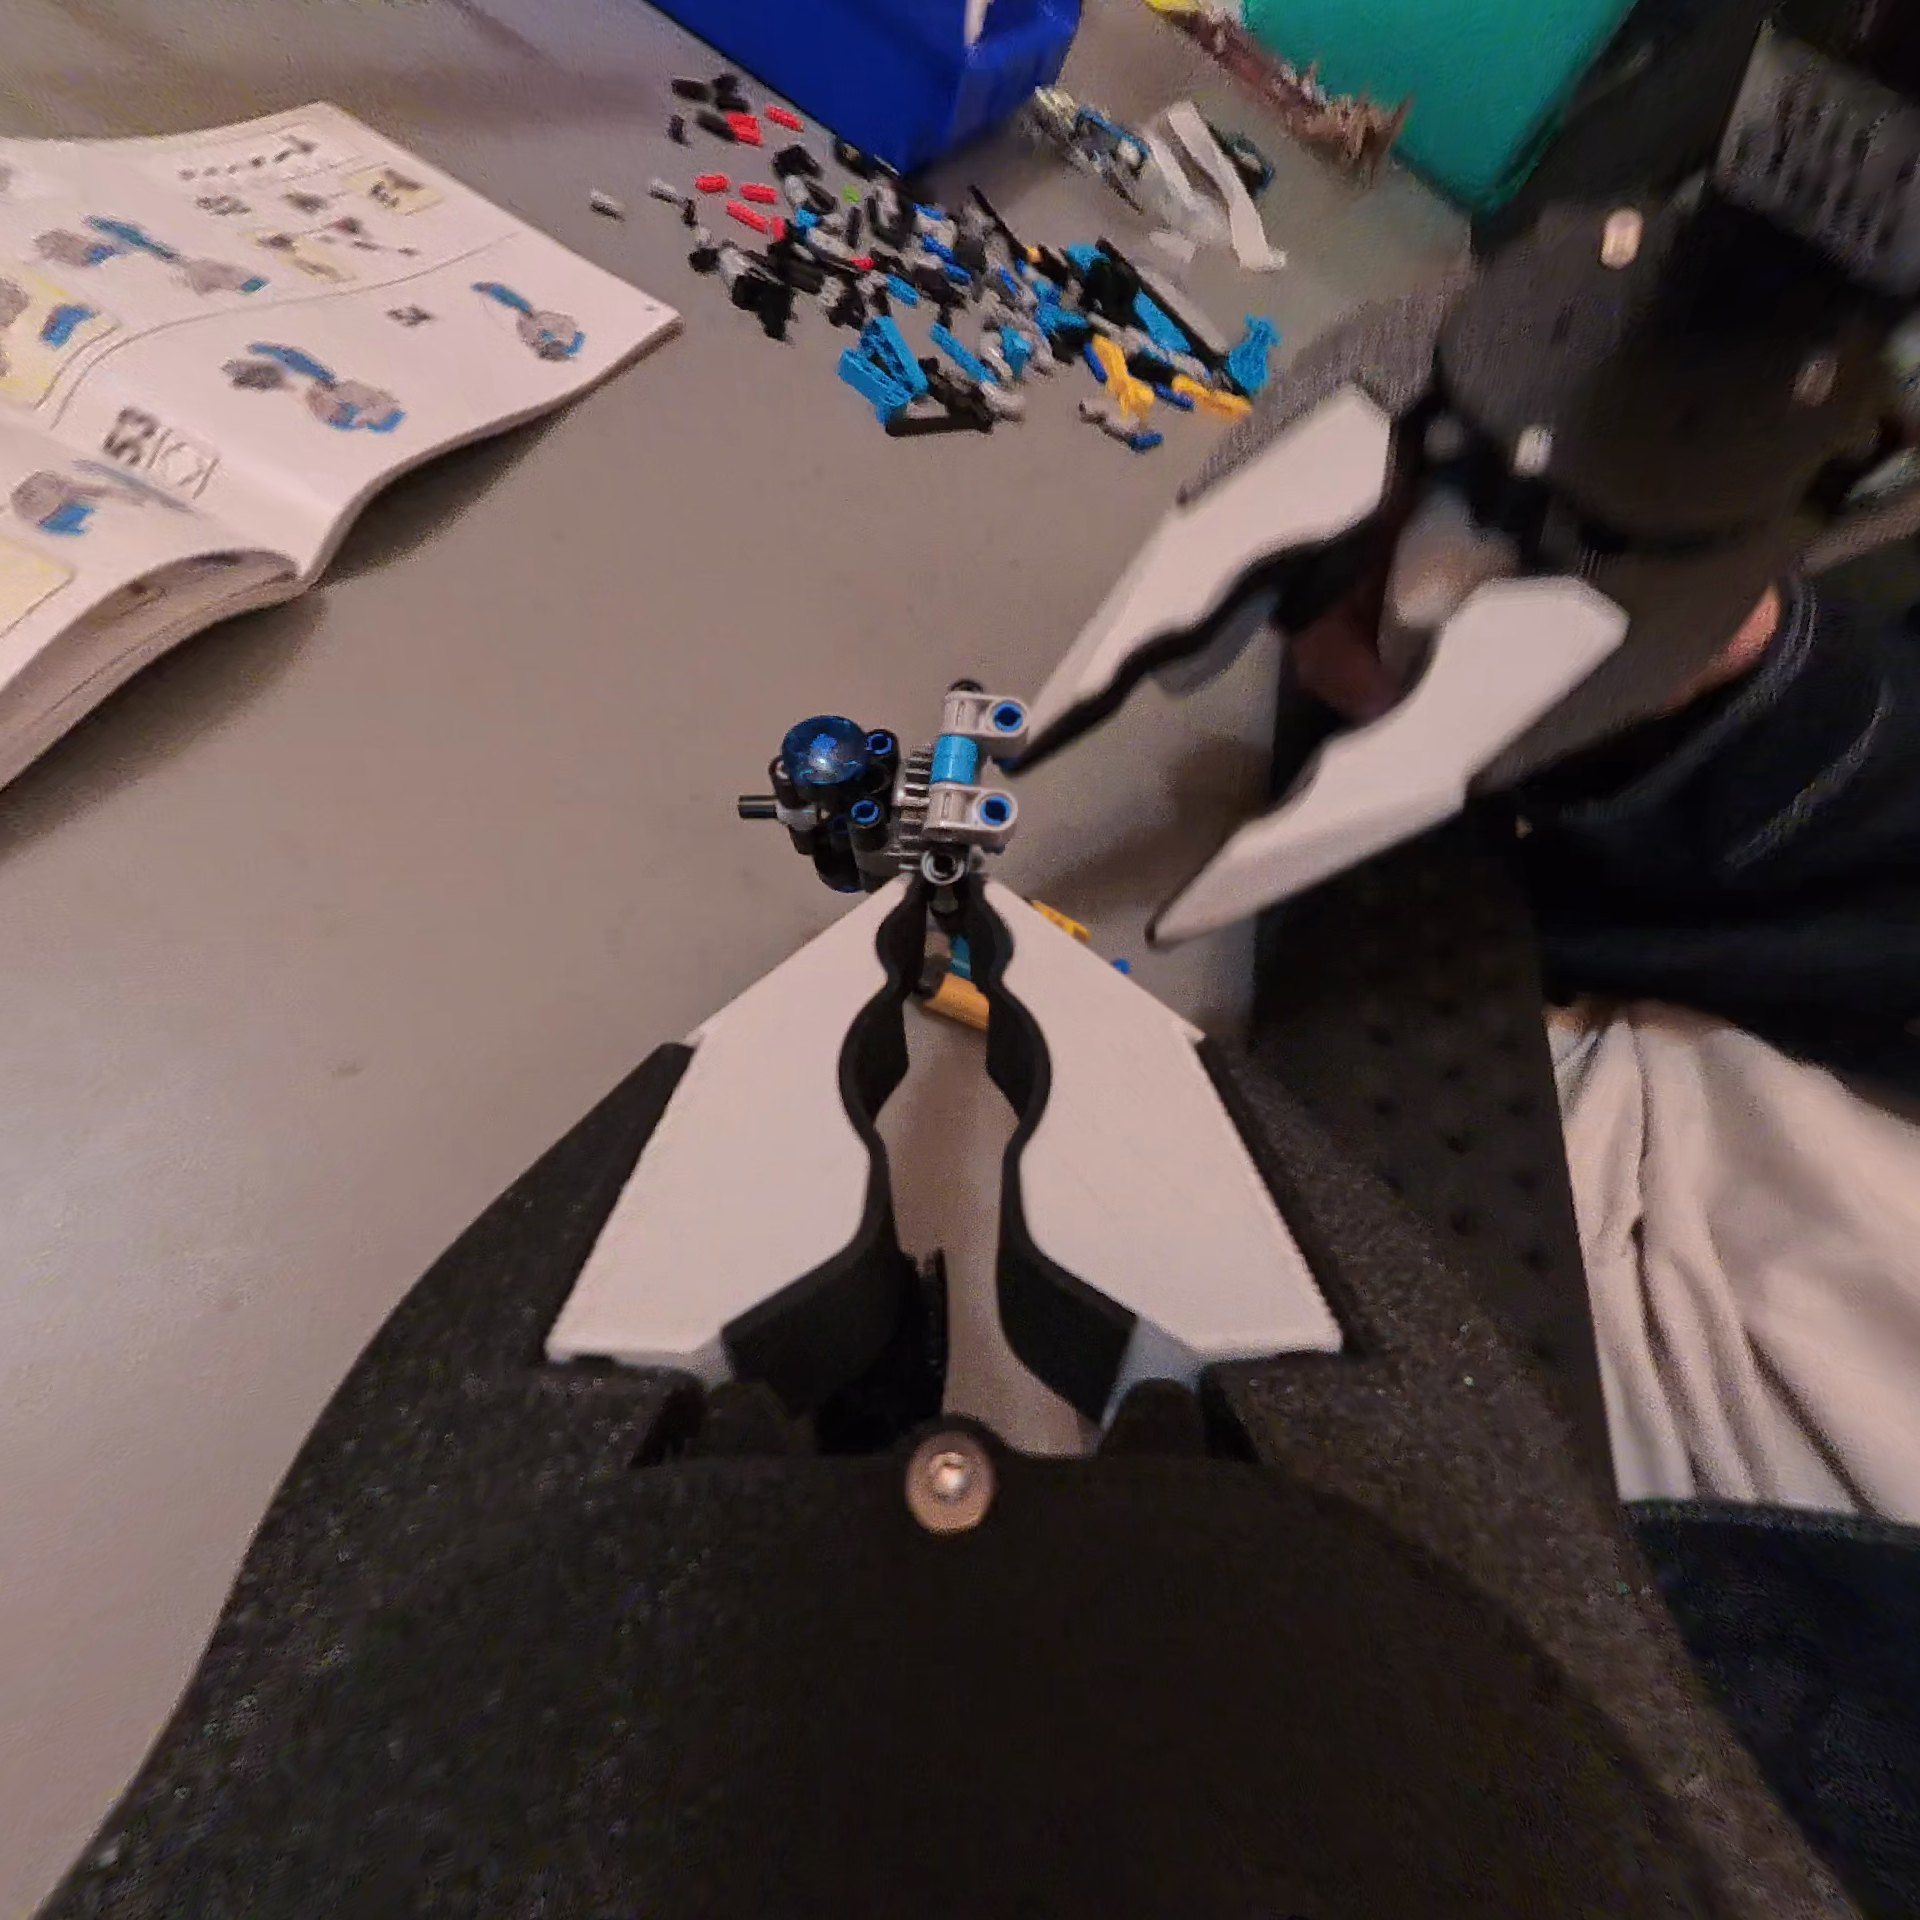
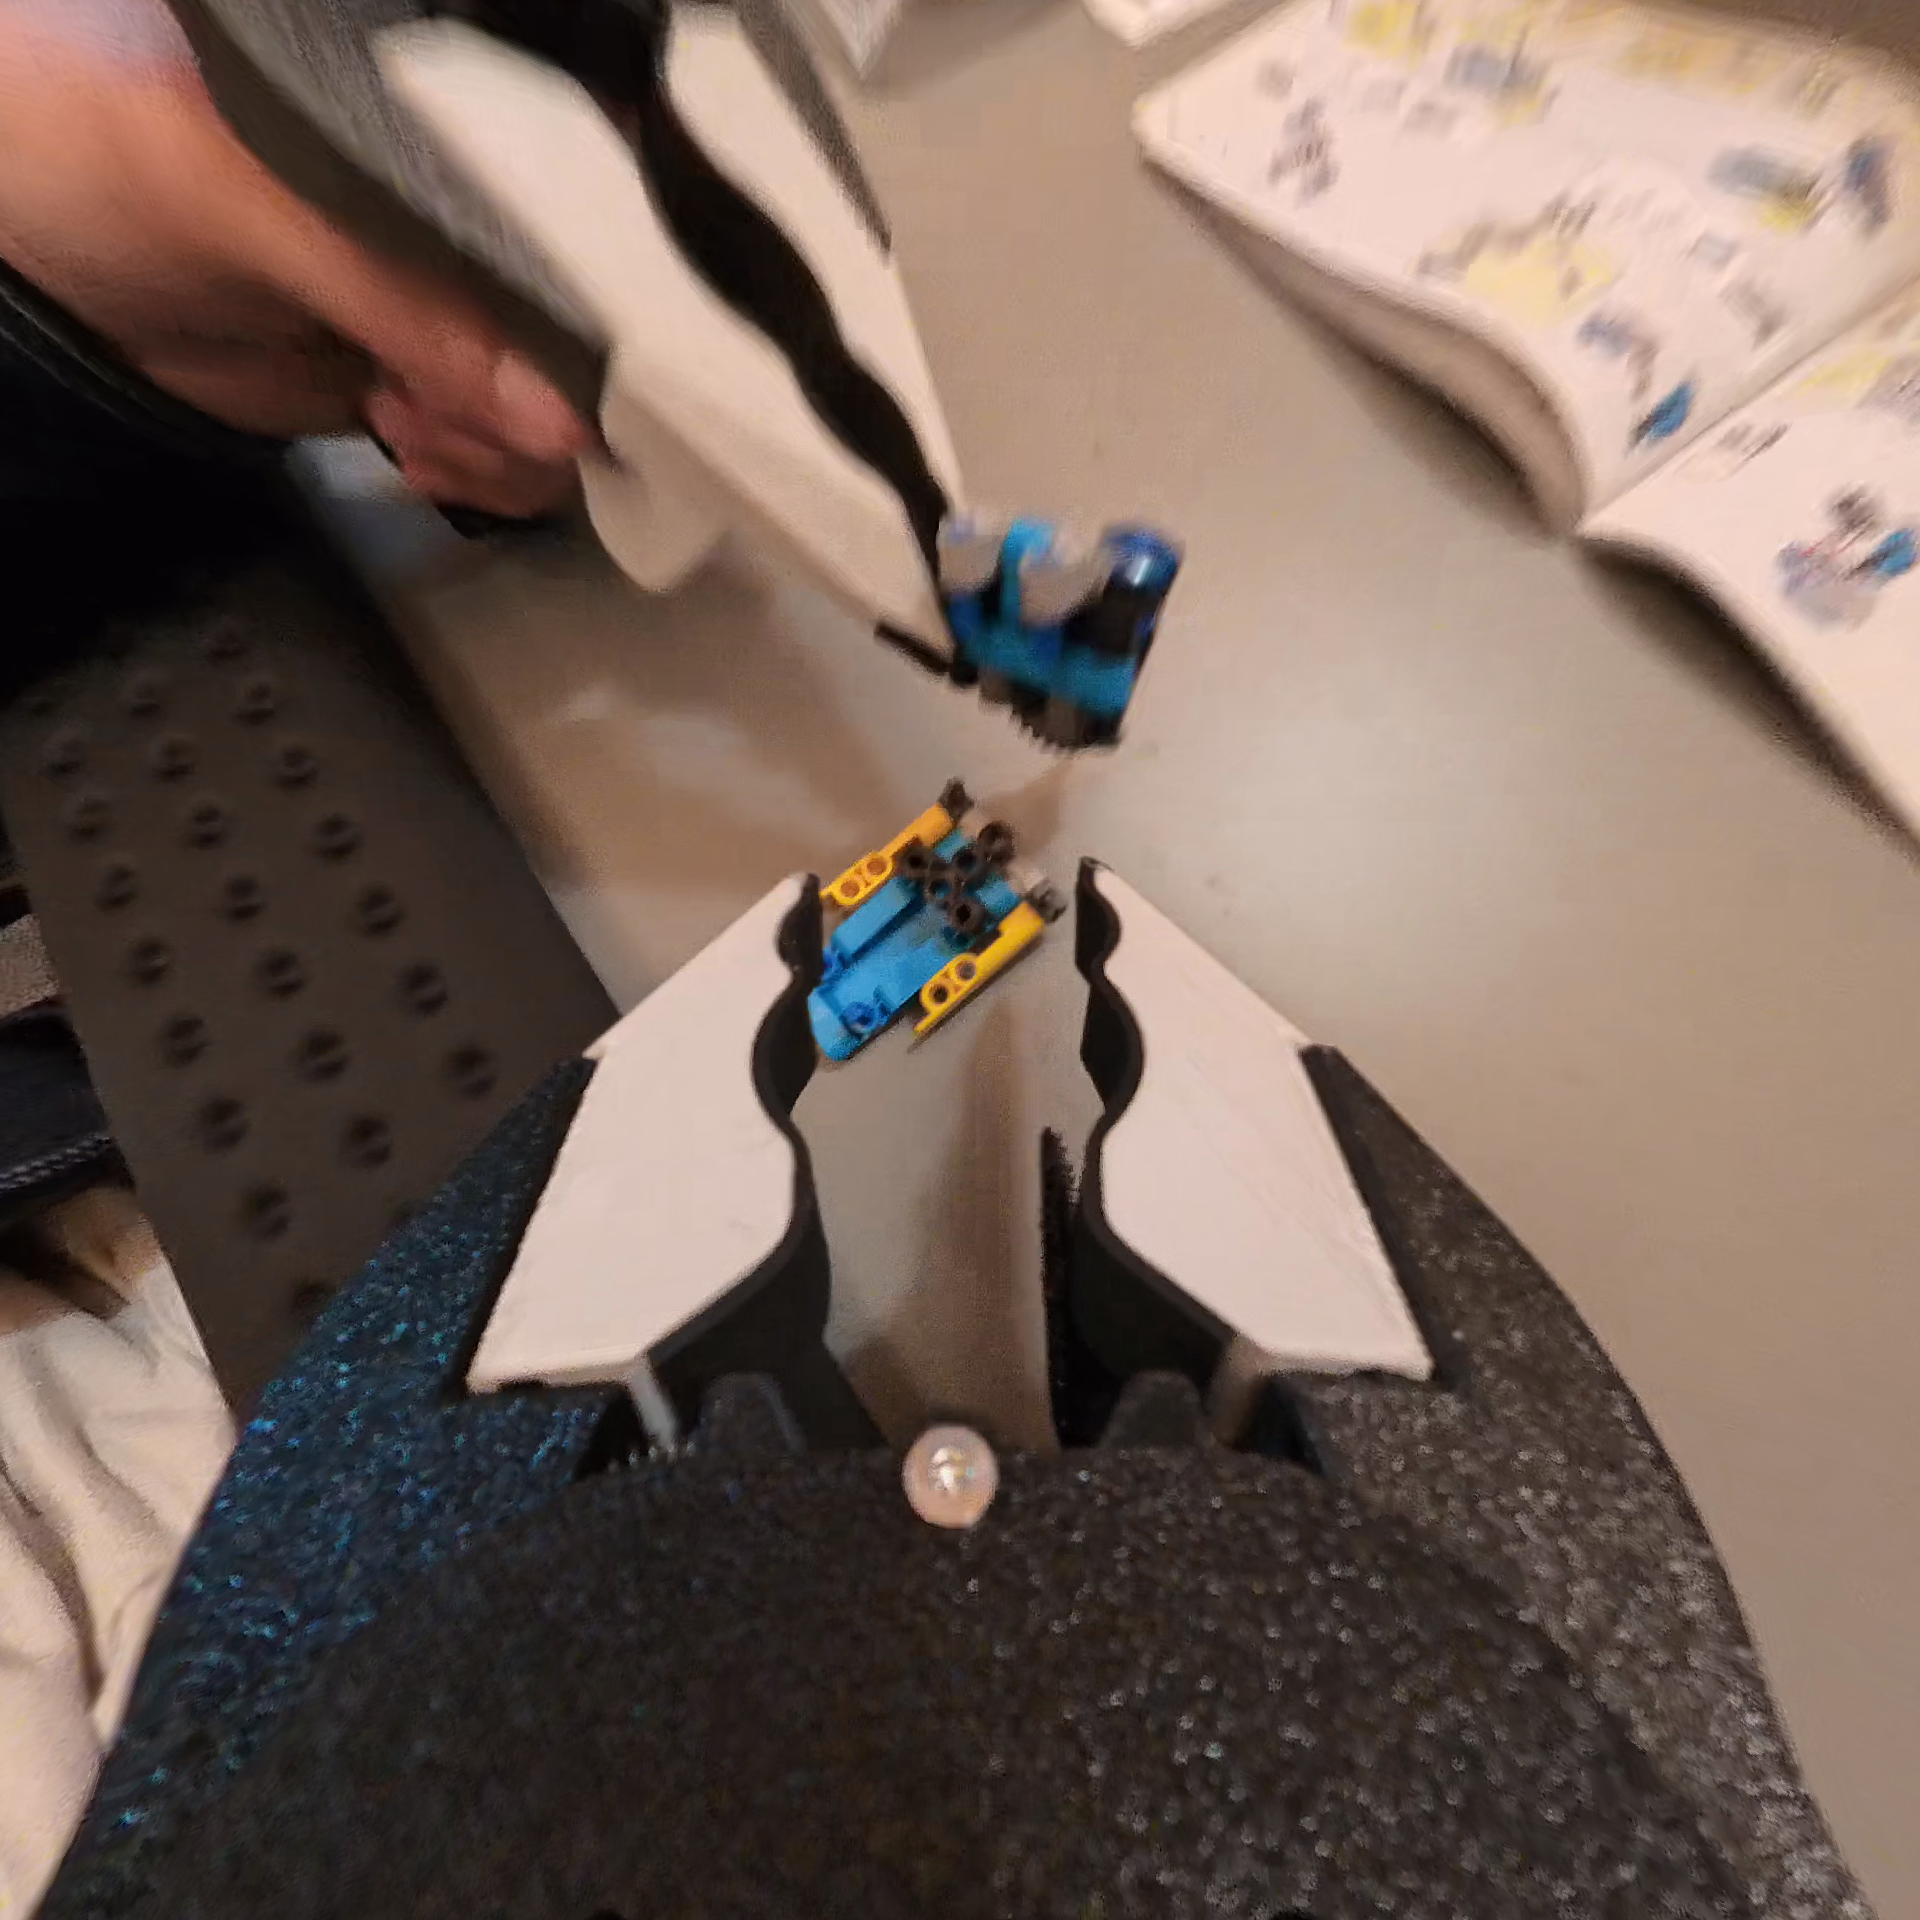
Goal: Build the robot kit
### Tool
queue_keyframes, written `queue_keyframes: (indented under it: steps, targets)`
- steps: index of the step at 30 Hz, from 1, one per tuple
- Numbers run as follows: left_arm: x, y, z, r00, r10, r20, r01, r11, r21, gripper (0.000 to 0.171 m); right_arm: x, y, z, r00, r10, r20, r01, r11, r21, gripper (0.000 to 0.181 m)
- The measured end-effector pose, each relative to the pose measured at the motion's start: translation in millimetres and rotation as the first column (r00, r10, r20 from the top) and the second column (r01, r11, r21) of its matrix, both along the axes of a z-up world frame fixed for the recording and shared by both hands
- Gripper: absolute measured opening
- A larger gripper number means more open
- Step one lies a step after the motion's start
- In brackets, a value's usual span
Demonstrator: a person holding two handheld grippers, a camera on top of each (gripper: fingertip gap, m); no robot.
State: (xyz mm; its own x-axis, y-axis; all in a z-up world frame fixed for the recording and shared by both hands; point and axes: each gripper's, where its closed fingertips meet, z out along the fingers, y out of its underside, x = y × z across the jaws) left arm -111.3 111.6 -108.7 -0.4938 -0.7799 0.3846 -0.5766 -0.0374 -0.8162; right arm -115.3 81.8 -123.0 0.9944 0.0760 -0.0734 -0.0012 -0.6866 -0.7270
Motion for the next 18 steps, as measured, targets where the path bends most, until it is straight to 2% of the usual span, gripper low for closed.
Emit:
queue_keyframes:
  steps: [3, 5, 8, 11, 15, 18]
  targets:
    - [-1, -5, -5, 0.999, -0.012, 0.041, 0.007, 0.993, 0.12, 0.007, 8, -4, 26, 0.993, 0.099, 0.067, -0.107, 0.985, 0.137, 0.037]
    - [-2, -5, -14, 0.999, -0.018, 0.044, 0.009, 0.982, 0.19, 0.007, 15, -3, 24, 0.978, 0.167, 0.122, -0.187, 0.966, 0.178, 0.033]
    - [-1, -8, -17, 0.997, -0.045, 0.068, 0.029, 0.973, 0.229, 0.007, 10, 0, 13, 0.956, 0.293, 0.03, -0.293, 0.937, 0.189, 0.031]
    - [0, -15, -18, 0.992, -0.089, 0.084, 0.065, 0.963, 0.261, 0.007, 21, 8, -1, 0.944, 0.324, 0.06, -0.329, 0.931, 0.16, 0.03]
    - [0, -16, -26, 0.992, -0.103, 0.067, 0.077, 0.946, 0.314, 0.007, 20, 7, -2, 0.927, 0.368, 0.078, -0.376, 0.914, 0.155, 0.008]
    - [1, -12, -26, 0.994, -0.085, 0.066, 0.061, 0.948, 0.312, 0.007, 21, 10, -4, 0.93, 0.346, 0.126, -0.363, 0.92, 0.148, 0.008]
